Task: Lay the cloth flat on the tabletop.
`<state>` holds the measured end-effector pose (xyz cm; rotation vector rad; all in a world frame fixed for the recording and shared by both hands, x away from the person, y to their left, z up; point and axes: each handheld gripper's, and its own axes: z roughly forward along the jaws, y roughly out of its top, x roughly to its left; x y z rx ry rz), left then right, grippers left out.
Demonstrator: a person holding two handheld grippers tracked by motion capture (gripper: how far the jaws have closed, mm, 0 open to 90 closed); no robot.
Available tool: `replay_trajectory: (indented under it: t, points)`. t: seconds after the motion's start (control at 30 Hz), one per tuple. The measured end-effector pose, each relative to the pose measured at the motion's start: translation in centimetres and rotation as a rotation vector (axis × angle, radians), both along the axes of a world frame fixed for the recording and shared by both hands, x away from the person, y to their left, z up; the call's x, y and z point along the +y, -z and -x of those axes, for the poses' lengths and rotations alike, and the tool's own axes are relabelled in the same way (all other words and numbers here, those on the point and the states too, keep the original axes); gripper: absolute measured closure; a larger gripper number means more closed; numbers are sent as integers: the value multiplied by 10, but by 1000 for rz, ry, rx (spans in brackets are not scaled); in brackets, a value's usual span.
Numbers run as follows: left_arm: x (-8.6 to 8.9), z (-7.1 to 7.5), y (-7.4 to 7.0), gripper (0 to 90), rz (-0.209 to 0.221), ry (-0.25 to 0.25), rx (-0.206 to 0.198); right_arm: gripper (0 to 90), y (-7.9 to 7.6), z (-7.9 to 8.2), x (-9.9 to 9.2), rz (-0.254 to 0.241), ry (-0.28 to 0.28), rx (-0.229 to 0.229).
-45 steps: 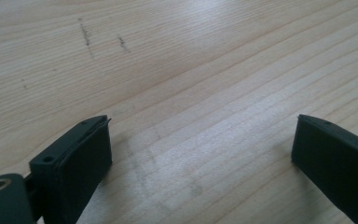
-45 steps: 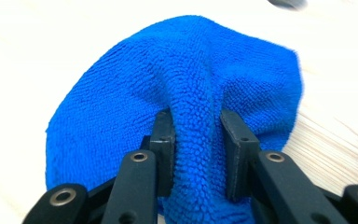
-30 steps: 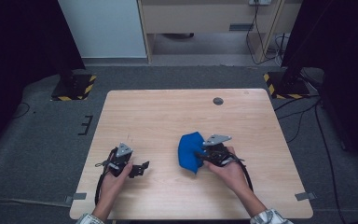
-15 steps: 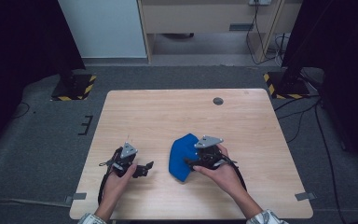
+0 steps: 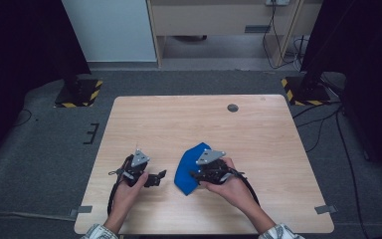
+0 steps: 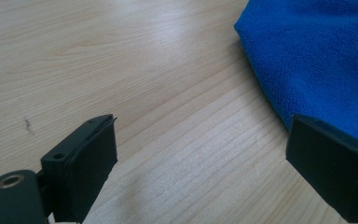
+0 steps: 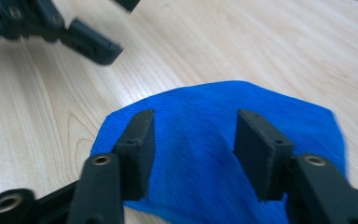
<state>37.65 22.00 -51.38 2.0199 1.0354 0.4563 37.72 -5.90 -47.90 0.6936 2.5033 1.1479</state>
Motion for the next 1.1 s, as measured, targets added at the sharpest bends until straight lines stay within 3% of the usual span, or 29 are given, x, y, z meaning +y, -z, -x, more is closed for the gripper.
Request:
replay_trajectory:
  t: [0.1,0.2,0.43,0.6,0.77,0.9,0.97,1.1]
  points:
    - [0,0,0,79,-3,2,-4,690,4,-6,11,85,-15,-8]
    - [-1,0,-1,79,-9,4,-8,842,1,-12,11,74,-13,7]
    - [1,0,-3,79,1,-5,-21,874,-26,-21,-12,-50,53,-10]
    - [1,1,-4,79,-3,-8,-26,877,-40,-38,-34,-58,132,-43]
    - [-1,0,-3,79,-7,1,-20,879,-18,-64,-74,-25,251,9]
    - [-1,-1,-2,79,-13,3,-14,879,10,-69,-92,3,292,72]
    - [-2,-1,-1,79,-12,3,-15,876,22,-69,-98,-13,303,101]
    - [-3,0,-3,79,-12,7,-20,824,28,-69,-101,-54,308,120]
